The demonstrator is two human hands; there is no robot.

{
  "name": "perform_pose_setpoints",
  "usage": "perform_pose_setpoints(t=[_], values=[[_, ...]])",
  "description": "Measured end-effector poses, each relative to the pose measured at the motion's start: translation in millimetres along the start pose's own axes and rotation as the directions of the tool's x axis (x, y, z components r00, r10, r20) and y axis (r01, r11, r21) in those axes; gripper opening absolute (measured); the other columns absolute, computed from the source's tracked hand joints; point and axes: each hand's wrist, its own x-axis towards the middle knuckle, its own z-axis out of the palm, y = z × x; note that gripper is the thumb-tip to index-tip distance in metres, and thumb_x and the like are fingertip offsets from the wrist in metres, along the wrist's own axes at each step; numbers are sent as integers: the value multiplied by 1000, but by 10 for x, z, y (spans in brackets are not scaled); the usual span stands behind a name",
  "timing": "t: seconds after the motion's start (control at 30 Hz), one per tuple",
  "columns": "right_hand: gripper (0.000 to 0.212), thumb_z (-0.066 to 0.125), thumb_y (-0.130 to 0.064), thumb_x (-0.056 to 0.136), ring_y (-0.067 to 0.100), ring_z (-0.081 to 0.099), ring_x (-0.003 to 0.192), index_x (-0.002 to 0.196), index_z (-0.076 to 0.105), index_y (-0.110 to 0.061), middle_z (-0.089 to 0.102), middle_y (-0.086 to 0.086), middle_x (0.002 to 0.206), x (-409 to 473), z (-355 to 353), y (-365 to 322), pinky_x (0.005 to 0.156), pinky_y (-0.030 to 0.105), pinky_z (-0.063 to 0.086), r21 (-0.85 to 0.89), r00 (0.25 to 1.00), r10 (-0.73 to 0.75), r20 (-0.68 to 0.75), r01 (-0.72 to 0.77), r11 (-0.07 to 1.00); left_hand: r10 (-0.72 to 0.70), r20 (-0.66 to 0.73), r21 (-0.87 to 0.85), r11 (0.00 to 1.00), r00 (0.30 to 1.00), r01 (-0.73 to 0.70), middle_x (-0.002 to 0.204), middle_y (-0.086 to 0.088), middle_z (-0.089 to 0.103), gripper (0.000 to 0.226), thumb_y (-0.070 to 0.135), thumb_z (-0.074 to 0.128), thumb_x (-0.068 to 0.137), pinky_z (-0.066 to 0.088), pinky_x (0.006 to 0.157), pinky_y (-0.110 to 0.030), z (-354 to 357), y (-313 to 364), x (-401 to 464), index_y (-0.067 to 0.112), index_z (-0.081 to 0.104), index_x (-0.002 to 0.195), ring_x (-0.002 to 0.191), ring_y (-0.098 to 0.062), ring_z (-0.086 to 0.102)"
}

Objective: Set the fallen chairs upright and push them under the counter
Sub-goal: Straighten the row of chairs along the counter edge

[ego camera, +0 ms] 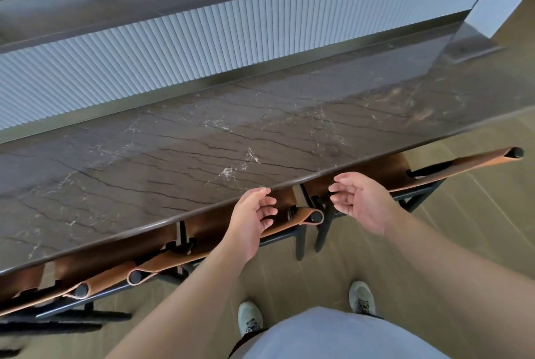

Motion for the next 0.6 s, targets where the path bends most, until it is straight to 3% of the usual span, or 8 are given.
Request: perform_pose_setpoints(t=[0.27,0.43,0.6], values=[[15,44,-8,99,26,62,80,97,59,-9,65,12,90,277,-1275,-669,73,36,50,-42,999,40,-15,-40,998,46,-62,-27,998,997,-48,79,-2,70,13,20,64,86,46,53,-24,1305,-328,16,17,67,98,61,-13,63],[13,47,-8,97,24,61,76,94,60,-11,65,10,86,328,-1832,-879,74,35,49,-41,998,55,23,-54,998,62,-79,-36,997,995,-65,80,-2,70,40,34,70,59,46,54,-25,1881,-496,-44,19,68,97,62,-14,63],[13,48,-8,96,24,61,74,93,61,-10,65,10,86,337,-2100,-951,72,35,49,-37,996,85,23,-84,996,75,-99,-37,996,992,-79,79,-2,70,37,31,65,64,46,54,-24,2151,-613,-55,18,67,99,61,-13,63]])
